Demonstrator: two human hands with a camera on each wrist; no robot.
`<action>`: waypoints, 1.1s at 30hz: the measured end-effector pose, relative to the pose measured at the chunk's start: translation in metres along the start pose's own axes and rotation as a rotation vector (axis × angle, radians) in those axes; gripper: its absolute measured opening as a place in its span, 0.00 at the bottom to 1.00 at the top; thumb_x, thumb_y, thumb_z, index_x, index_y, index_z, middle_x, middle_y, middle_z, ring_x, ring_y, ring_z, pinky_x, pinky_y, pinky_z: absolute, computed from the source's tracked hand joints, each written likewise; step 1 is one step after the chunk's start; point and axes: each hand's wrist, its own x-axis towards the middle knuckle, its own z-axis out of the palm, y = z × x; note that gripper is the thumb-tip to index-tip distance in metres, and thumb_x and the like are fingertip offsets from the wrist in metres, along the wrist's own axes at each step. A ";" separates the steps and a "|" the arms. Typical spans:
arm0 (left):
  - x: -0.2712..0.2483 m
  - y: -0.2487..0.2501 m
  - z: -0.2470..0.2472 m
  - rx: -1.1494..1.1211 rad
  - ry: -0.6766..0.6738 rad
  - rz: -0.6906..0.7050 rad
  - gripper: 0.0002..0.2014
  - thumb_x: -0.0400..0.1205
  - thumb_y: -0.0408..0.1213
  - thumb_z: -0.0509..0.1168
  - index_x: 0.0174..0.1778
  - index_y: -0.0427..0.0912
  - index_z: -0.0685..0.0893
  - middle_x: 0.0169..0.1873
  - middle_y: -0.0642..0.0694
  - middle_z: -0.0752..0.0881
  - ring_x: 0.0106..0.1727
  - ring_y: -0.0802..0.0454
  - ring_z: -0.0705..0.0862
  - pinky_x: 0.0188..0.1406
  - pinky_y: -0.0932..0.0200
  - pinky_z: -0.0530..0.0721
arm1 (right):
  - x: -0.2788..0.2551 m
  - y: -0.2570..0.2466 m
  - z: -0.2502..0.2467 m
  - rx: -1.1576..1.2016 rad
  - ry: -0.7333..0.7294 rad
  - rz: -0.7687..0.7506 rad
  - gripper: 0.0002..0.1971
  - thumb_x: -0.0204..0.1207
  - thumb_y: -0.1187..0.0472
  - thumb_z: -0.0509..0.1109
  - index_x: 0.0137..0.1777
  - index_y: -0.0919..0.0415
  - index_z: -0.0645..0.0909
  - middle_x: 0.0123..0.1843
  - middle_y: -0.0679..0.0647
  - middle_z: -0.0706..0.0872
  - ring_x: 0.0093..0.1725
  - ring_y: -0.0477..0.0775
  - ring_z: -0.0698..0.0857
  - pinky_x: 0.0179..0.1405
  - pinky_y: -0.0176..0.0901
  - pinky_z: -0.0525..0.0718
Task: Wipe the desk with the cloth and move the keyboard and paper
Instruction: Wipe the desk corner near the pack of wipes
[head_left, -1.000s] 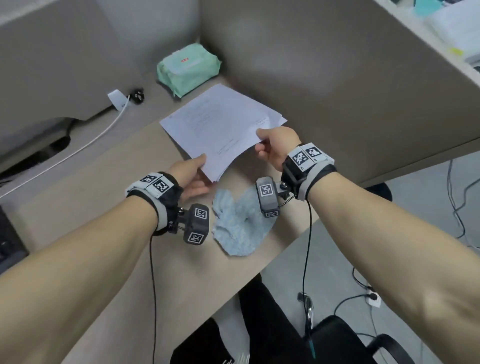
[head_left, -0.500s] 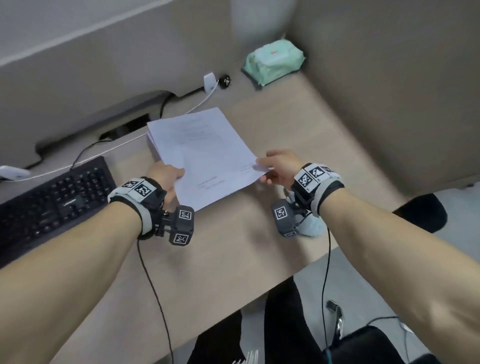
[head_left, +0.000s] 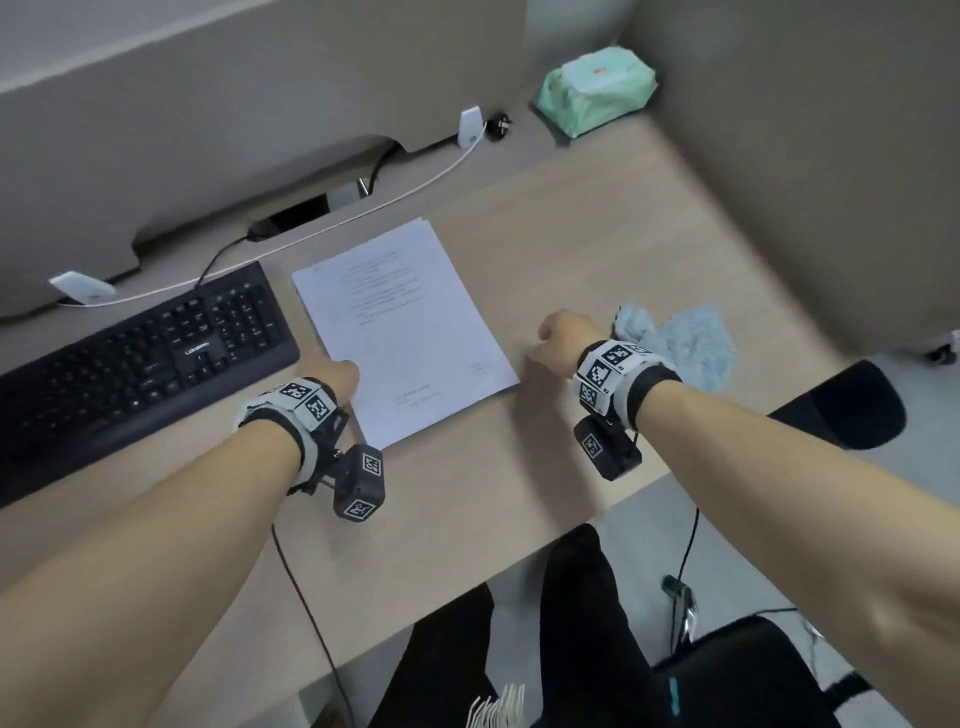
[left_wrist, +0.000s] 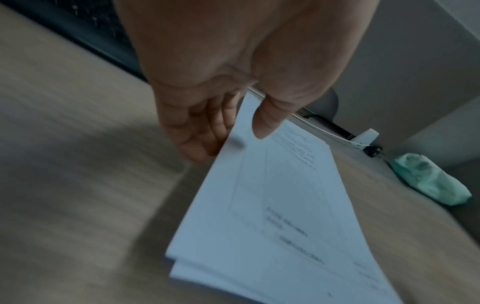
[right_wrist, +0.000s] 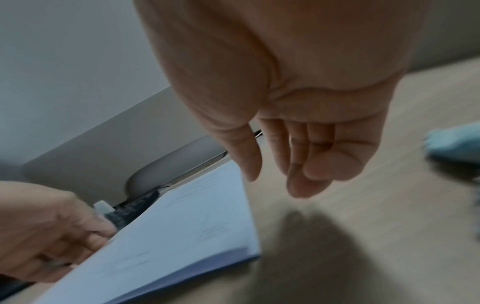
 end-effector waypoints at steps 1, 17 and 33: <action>-0.001 0.001 -0.003 0.043 0.020 0.007 0.20 0.77 0.34 0.65 0.63 0.27 0.81 0.59 0.28 0.85 0.58 0.31 0.86 0.55 0.41 0.87 | -0.001 0.013 -0.006 -0.024 0.054 0.041 0.15 0.76 0.62 0.66 0.61 0.65 0.82 0.58 0.62 0.87 0.57 0.65 0.85 0.52 0.46 0.84; -0.086 0.097 0.059 0.371 0.054 0.551 0.25 0.83 0.43 0.63 0.75 0.39 0.70 0.75 0.40 0.69 0.76 0.38 0.66 0.70 0.43 0.73 | -0.015 0.128 -0.005 0.012 0.117 0.287 0.27 0.67 0.42 0.71 0.61 0.58 0.78 0.63 0.61 0.80 0.58 0.67 0.82 0.58 0.56 0.84; -0.069 0.165 0.127 0.664 -0.002 0.669 0.31 0.80 0.35 0.62 0.81 0.42 0.63 0.85 0.43 0.55 0.83 0.39 0.57 0.78 0.43 0.67 | 0.059 0.101 -0.001 -0.427 0.150 -0.608 0.33 0.77 0.52 0.67 0.80 0.56 0.62 0.82 0.57 0.64 0.79 0.67 0.63 0.74 0.62 0.70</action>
